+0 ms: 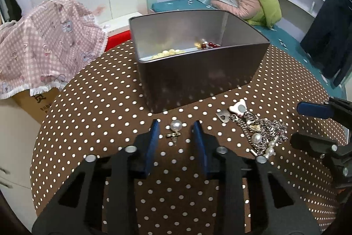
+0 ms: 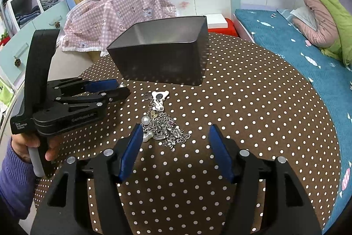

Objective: Organize jewelry
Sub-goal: 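Grasp the pearl-headed pin with the left gripper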

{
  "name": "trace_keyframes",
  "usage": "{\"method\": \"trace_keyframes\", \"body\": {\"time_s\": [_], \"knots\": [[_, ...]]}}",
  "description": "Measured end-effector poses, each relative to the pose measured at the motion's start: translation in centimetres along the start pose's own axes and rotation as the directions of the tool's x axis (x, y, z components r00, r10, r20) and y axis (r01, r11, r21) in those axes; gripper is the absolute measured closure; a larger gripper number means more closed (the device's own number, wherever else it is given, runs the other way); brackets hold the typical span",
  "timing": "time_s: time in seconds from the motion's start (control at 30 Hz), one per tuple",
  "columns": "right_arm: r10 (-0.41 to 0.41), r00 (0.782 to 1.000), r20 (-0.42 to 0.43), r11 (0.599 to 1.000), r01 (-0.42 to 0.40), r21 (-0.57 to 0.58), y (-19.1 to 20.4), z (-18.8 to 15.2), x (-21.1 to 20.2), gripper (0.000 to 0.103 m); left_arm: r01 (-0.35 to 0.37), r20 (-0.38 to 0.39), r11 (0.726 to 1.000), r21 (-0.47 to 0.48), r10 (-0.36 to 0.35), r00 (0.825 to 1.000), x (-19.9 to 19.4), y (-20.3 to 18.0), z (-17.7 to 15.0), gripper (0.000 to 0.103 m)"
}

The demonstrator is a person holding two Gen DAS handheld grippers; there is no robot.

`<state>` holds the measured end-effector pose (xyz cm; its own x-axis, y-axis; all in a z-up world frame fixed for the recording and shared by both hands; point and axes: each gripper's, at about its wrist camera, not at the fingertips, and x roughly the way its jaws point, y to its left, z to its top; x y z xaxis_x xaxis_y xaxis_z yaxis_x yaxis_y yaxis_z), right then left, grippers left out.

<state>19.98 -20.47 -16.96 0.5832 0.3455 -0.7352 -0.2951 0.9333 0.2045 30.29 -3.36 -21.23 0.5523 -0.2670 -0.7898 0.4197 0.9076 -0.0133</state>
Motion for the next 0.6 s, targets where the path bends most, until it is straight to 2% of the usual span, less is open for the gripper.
{"method": "trace_keyframes", "body": {"time_s": [0.13, 0.43, 0.53, 0.6], "knots": [[0.005, 1.000, -0.009, 1.000, -0.006, -0.022, 0.7, -0.2, 0.1, 0.044, 0.008, -0.010, 1.000, 0.013, -0.008, 1.000, 0.2, -0.3, 0.3, 0.091], [-0.017, 1.000, 0.005, 0.998, 0.017, -0.065, 2.0, -0.3, 0.1, 0.044, 0.034, -0.009, 0.999, 0.004, -0.034, 0.999, -1.2, 0.0, -1.1, 0.092], [-0.011, 1.000, 0.020, 0.995, 0.013, -0.095, 2.9, -0.2, 0.1, 0.058, 0.040, 0.005, 0.999, -0.006, -0.040, 0.999, -2.4, 0.3, -1.8, 0.092], [0.004, 1.000, 0.014, 0.993, -0.002, -0.115, 3.6, -0.1, 0.3, 0.073, 0.043, 0.008, 0.999, -0.015, -0.043, 0.999, -3.1, 0.7, -2.2, 0.092]]}}
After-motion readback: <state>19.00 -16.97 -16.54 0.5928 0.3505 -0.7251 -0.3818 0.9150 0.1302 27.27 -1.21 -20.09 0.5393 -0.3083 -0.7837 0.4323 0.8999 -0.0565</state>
